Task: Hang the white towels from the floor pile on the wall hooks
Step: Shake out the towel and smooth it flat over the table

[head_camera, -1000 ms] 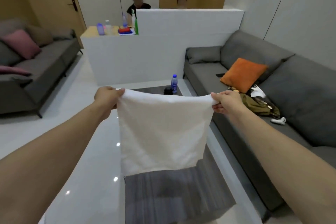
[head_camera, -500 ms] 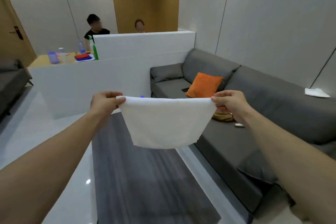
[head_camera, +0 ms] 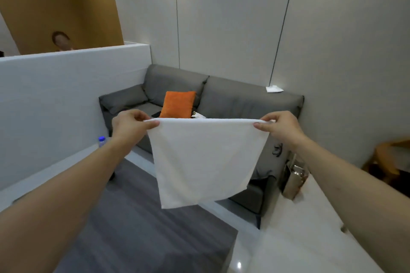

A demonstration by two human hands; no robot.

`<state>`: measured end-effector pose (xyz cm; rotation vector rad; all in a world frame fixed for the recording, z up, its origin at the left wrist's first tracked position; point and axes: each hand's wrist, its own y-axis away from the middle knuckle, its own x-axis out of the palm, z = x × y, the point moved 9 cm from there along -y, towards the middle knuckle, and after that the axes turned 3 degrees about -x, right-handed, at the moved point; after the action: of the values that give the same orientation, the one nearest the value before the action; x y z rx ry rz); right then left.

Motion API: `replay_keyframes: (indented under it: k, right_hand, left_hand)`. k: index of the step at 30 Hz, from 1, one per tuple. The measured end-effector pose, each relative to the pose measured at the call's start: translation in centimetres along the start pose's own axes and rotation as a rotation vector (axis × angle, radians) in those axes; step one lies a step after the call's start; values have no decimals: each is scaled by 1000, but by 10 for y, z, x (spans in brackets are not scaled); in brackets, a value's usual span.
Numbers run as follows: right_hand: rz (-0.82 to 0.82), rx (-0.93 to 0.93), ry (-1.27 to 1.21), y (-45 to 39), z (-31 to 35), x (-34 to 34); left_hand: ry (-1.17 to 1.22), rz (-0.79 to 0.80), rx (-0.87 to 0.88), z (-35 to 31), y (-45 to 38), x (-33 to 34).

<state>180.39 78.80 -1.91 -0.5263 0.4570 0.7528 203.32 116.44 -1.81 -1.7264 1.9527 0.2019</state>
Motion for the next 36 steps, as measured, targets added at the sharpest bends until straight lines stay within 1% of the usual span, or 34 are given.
replay_keyframes:
  k: [3,6,8,12,15,17,20,22,26,32,36]
  right_hand:
    - [-126,37,92,38,-14,-44]
    - [-260,46,205,81,-18,-97]
    - [-306,88,226,110,-24,-131]
    - [-443,144,306,181,-36,-214]
    - [-495,197,338,246,-47,-279]
    - [-516,259,397,296,-55,-324]
    - [-568,373,507,382,-68,-393]
    - [-620,447,536,444,-77,-439]
    - [-718,561,622,565,-90,-524]
    - [-956,693,589,743,-93,-622]
    - [-1086,822,558,853,-88,-667]
  left_hand:
    - [50,102,90,-23,15,38]
    - [217,275,162,-58,42,85]
    - [264,359,201,-85,63,112]
    - [232,495,290,-151,113,168]
    - [111,614,457,-211,172,216]
    - [51,680,567,-252,224,248]
    - [41,743,686,-309,313,292]
    - [60,782,742,-343,379,319]
    - [141,906,800,-403,524,359]
    - [317,1237,753,-475,739,395]
    - [463,1467,646,-515,880,398]
